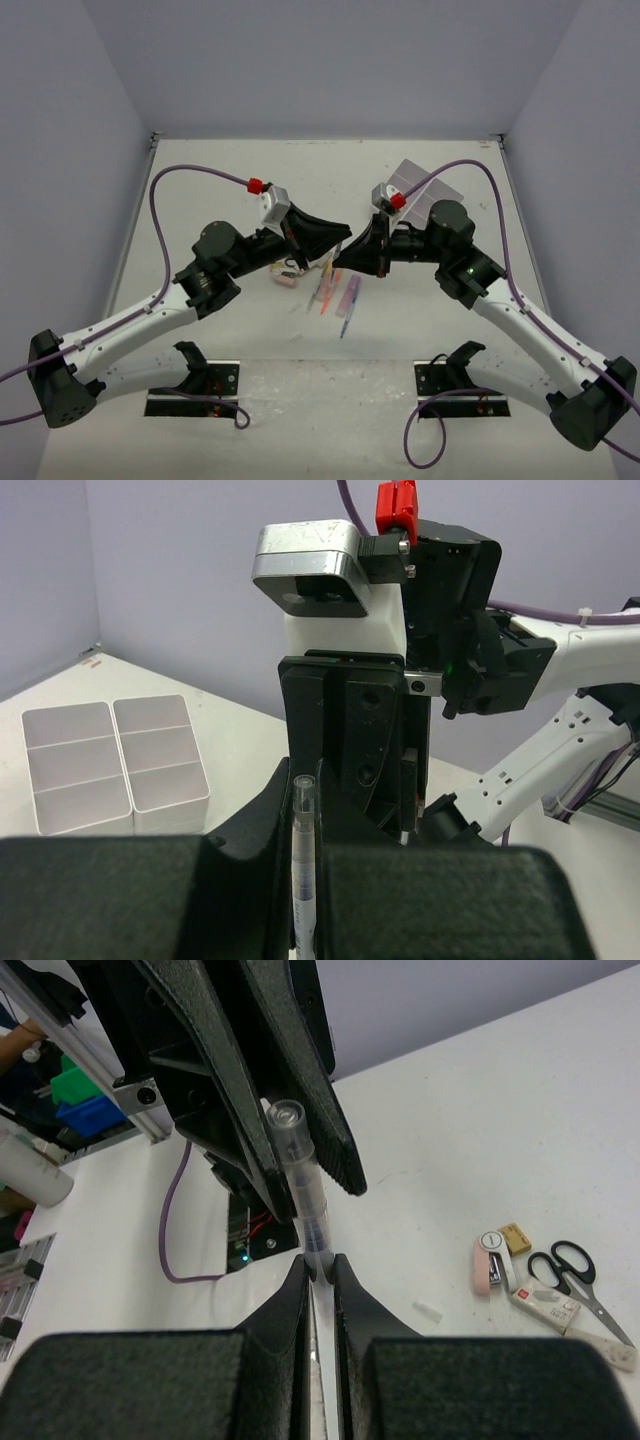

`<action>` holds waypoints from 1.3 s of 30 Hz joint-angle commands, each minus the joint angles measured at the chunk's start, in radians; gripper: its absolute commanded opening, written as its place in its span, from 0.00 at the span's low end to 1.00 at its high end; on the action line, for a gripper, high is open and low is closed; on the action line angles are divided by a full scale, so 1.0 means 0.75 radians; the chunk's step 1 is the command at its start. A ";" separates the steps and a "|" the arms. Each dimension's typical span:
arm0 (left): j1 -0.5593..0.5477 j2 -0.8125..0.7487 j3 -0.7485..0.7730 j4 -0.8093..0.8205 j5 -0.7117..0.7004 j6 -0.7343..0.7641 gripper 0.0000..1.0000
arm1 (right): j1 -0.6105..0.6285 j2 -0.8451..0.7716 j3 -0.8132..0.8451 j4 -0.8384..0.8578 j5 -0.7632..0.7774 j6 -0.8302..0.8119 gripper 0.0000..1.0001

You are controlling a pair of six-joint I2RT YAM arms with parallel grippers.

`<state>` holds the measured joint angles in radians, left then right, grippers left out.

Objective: Sort the stationery into containers
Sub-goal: Place the pen in the storage box.

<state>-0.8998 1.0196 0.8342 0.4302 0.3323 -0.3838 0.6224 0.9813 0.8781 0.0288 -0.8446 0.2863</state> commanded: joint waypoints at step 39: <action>-0.056 -0.560 0.047 -1.278 -1.338 -0.130 1.00 | -0.127 0.278 0.069 0.303 0.918 -0.265 0.00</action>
<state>-0.9428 0.6760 0.9606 -0.4189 -0.7054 -0.4704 0.5685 1.1636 0.8563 0.1885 -0.3065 0.1611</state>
